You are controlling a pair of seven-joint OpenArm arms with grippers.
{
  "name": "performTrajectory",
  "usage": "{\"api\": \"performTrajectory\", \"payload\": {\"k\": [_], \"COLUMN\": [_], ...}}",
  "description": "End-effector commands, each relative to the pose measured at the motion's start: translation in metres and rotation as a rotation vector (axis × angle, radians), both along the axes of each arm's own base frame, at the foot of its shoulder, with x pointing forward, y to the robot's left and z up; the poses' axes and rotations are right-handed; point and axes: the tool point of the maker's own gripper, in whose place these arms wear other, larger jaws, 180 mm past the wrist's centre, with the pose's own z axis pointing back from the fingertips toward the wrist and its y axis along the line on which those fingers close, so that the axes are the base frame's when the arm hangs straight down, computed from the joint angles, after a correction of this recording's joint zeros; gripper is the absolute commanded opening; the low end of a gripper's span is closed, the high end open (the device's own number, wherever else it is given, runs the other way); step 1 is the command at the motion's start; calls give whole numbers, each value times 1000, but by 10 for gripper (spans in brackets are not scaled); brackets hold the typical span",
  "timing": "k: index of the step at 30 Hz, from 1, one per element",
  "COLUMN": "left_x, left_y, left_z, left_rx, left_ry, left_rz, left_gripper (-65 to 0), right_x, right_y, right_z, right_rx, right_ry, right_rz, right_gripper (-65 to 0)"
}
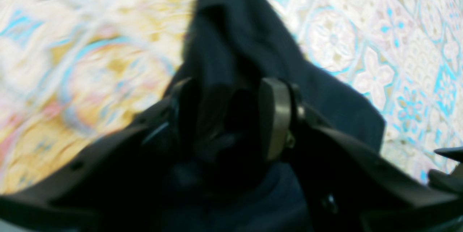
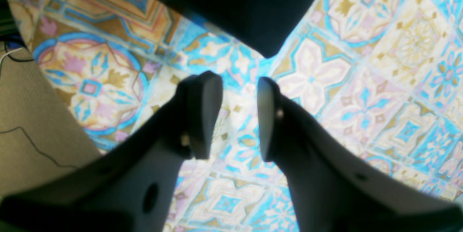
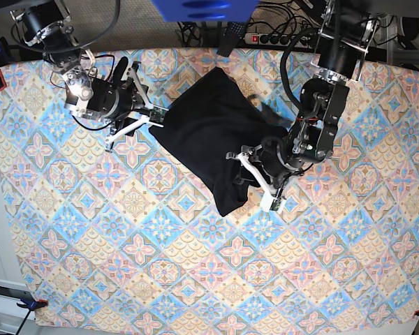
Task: Fold the T-shirt properly
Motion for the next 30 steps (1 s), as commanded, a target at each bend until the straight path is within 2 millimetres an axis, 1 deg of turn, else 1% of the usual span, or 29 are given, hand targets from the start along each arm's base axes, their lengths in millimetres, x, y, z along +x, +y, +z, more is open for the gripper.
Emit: {"api": "performTrajectory", "payload": {"k": [1, 6, 10, 15, 20, 22, 24, 25, 26, 28, 30], "left_x": [13, 24, 32, 49, 56, 60, 56, 56, 58, 51, 46], "left_y": [1, 12, 26, 42, 56, 63, 64, 63, 58, 54, 65], "left_z": [8, -20, -30, -25, -34, -32, -33, -28, -18, -12, 6], "left_rx": [-2, 56, 140, 240, 285, 295, 289, 285, 271, 253, 227], "left_ry": [-34, 43, 47, -96, -140, -162, -162, -178, -205, -222, -262], "left_rz": [0, 8, 7, 27, 78, 120, 143, 143, 137, 135, 181], "left_gripper": [-374, -381, -382, -382, -382, -382, -382, -382, -382, -382, -378], "right_x": [8, 8, 8, 8, 8, 8, 8, 8, 8, 8, 8], "right_y": [-1, -1, -1, -1, -1, -1, -1, -1, -1, -1, -1], "right_z": [8, 8, 8, 8, 8, 8, 8, 8, 8, 8, 8], "right_rx": [6, 6, 6, 6, 6, 6, 6, 6, 6, 6, 6], "right_ry": [-30, -30, -30, -30, -30, -30, -30, -30, -30, -30, -30], "right_rz": [2, 2, 2, 2, 2, 2, 2, 2, 2, 2, 2], "right_gripper": [-454, -454, -454, -454, -454, -454, -454, -454, -454, -454, -454]}}
